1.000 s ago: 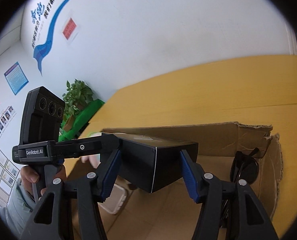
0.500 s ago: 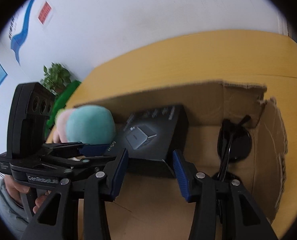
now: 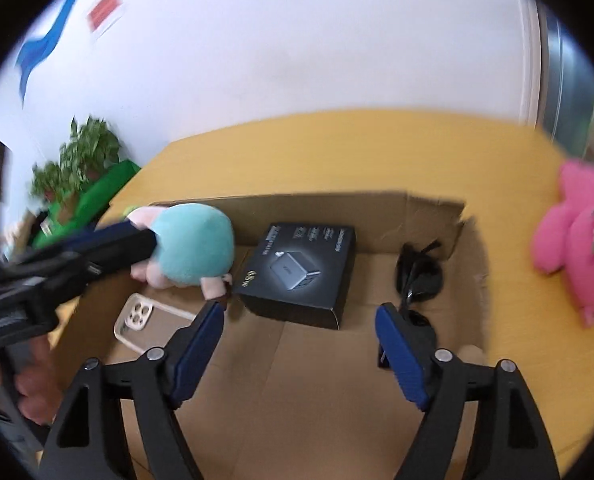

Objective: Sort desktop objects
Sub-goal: 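Lower the charger box into the cardboard box and open the left gripper, then raise the open left gripper and move toward the white power bank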

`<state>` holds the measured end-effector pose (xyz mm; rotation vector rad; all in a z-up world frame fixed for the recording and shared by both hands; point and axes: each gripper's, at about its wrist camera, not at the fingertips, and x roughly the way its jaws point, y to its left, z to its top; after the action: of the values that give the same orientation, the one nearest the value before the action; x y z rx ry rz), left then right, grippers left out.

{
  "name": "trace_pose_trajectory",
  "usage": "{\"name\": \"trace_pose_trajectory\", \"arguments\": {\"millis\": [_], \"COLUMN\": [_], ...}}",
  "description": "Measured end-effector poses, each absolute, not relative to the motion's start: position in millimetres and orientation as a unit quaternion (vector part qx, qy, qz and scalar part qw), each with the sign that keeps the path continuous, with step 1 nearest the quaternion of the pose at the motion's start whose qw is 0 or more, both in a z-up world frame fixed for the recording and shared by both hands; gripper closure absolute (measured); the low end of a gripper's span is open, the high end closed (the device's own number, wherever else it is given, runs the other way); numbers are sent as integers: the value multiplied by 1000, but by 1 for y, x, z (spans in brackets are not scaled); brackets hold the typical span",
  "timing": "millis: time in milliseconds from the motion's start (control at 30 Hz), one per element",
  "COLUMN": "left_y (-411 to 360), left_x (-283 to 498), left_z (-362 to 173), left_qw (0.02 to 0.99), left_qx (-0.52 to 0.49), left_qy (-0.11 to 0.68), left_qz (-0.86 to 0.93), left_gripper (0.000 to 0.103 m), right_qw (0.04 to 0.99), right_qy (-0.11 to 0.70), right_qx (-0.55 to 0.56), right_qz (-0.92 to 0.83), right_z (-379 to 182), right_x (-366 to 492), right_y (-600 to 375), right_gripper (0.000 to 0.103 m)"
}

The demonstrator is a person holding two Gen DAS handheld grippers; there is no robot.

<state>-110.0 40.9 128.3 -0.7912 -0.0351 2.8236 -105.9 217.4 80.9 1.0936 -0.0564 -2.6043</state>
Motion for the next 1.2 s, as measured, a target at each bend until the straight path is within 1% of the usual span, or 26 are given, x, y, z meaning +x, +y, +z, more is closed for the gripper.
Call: {"name": "trace_pose_trajectory", "arguments": {"millis": [33,67,233,367,533,667,833,1200], "left_y": [41,41,41,37,36,38,34,29], "left_x": [-88,-73,-15,15,35,53,64,65], "left_z": [135,139,143,142,136,136,140,134], "left_qw": [93,88,65,67,68,70,67,61], "left_qx": [-240,-222,-204,-204,-216,-213,-209,-224], "left_qy": [1,9,39,29,-11,-7,-5,-20], "left_qz": [966,971,976,976,974,975,976,972], "left_gripper": [9,8,8,8,8,8,8,8], "right_qw": [158,156,141,96,70,64,71,77], "right_qy": [-15,-12,-61,-52,-49,-23,-32,-15], "right_qx": [373,365,357,359,352,346,337,331], "right_qz": [-914,-918,-922,-927,-932,-936,-938,-940], "right_z": [86,89,95,100,109,117,123,124], "right_x": [-94,-82,-20,8,38,59,71,81], "right_y": [214,211,211,213,219,216,213,201], "right_gripper": [24,24,24,24,24,23,22,21]}}
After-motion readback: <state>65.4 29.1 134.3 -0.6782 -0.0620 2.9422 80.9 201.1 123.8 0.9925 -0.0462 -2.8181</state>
